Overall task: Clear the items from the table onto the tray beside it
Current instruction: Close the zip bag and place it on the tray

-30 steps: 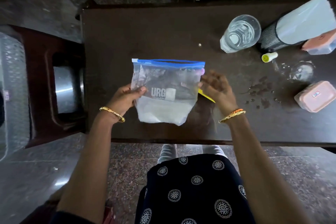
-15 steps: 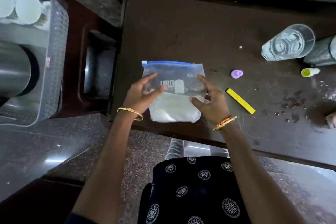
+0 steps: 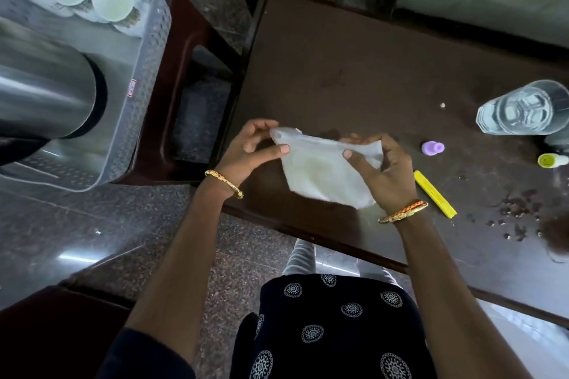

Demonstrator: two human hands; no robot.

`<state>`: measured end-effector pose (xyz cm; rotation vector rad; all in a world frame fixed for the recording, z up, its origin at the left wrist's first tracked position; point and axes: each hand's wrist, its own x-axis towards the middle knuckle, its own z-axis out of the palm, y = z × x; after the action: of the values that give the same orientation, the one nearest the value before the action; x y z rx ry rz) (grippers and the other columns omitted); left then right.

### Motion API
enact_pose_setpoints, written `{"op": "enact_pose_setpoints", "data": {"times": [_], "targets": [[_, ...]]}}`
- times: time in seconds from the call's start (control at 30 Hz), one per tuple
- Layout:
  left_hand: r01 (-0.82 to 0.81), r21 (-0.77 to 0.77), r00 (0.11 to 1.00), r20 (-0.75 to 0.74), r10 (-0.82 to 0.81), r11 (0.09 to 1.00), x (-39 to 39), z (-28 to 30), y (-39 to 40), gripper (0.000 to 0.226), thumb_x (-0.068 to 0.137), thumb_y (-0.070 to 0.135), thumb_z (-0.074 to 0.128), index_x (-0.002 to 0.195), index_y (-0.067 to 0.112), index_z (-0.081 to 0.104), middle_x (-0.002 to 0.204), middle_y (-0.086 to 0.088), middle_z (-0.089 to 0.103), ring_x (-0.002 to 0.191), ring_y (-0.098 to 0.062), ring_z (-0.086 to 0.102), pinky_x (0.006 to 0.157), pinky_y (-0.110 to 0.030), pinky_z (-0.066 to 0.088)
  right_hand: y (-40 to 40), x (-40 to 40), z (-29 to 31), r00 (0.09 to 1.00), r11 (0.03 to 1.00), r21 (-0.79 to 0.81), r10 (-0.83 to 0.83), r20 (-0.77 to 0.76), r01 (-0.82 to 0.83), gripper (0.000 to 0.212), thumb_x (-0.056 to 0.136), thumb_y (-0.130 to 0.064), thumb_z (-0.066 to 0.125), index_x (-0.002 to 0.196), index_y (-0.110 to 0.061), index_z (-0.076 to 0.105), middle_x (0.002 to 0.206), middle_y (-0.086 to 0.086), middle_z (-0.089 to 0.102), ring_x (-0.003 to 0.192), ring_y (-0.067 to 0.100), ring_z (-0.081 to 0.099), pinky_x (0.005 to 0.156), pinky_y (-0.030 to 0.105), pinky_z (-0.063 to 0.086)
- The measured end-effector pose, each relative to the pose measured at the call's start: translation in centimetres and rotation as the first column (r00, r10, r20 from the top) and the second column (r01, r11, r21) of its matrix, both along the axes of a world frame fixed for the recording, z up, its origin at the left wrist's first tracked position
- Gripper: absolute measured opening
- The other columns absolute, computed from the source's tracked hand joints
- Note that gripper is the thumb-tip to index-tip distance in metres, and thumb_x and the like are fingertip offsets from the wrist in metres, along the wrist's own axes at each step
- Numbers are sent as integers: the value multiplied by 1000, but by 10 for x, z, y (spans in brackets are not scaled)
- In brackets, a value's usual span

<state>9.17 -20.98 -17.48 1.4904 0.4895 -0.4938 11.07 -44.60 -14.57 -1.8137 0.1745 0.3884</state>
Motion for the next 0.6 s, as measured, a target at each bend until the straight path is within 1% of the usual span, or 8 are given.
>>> {"op": "enact_pose_setpoints", "data": {"times": [0.1,0.17,0.23,0.37,0.4,0.47,0.53,0.6], "targets": [[-54,-59,995,-89,49,997,5,-6,-7,66,50,39,84,108,28,55,106,5,67,102,-11,65,89,-29,53,12,7,0,990,988,61,-139,-30,141,14,83,-10,68,84,-2,56,73,4,63,67,13,60,62,29,51],[-50,-146,992,-126,32,988,8,-7,-9,57,54,39,83,105,25,62,105,5,72,102,-15,68,82,-29,56,21,14,0,976,967,136,-213,-38,216,10,84,-7,67,83,-8,57,70,-7,65,63,5,62,57,21,52],[-33,-220,988,-156,-1,975,7,-5,-10,47,60,36,81,102,25,67,105,5,73,102,-15,68,78,-29,58,30,22,0,969,960,137,-245,-21,245,14,83,-9,68,81,-12,55,69,-7,64,58,-2,60,52,15,50],[-91,-85,986,-146,77,992,5,-2,-6,45,72,31,77,113,21,63,111,0,71,103,-17,67,79,-32,58,43,32,-2,964,961,94,-265,16,262,18,81,-16,72,77,-16,54,69,-6,60,54,-7,56,49,10,45],[-116,-54,986,-123,109,992,4,-1,-2,40,77,30,73,114,18,62,112,-2,70,104,-18,67,81,-33,58,43,34,-3,967,962,95,-254,-23,255,20,79,-21,75,81,-16,55,72,-6,62,57,-6,59,51,12,46],[-150,13,987,-62,151,989,4,2,9,29,85,28,65,111,15,62,110,-4,70,102,-19,67,84,-34,57,40,40,-10,961,971,108,-187,-203,212,42,67,-37,80,96,-18,57,88,-3,68,73,5,66,59,24,54],[-159,85,987,2,160,984,5,5,21,14,90,27,58,102,21,63,99,3,70,91,-9,69,75,-24,58,40,41,-17,927,982,166,-24,-375,93,65,52,-48,83,106,-18,61,104,3,71,86,16,70,69,36,59],[-182,155,983,53,176,971,8,10,29,11,94,25,53,99,23,62,90,8,69,81,-4,68,70,-21,56,45,36,-22,888,964,264,152,-434,-36,69,44,-49,88,104,-21,68,110,4,72,95,18,70,72,34,60]]}}
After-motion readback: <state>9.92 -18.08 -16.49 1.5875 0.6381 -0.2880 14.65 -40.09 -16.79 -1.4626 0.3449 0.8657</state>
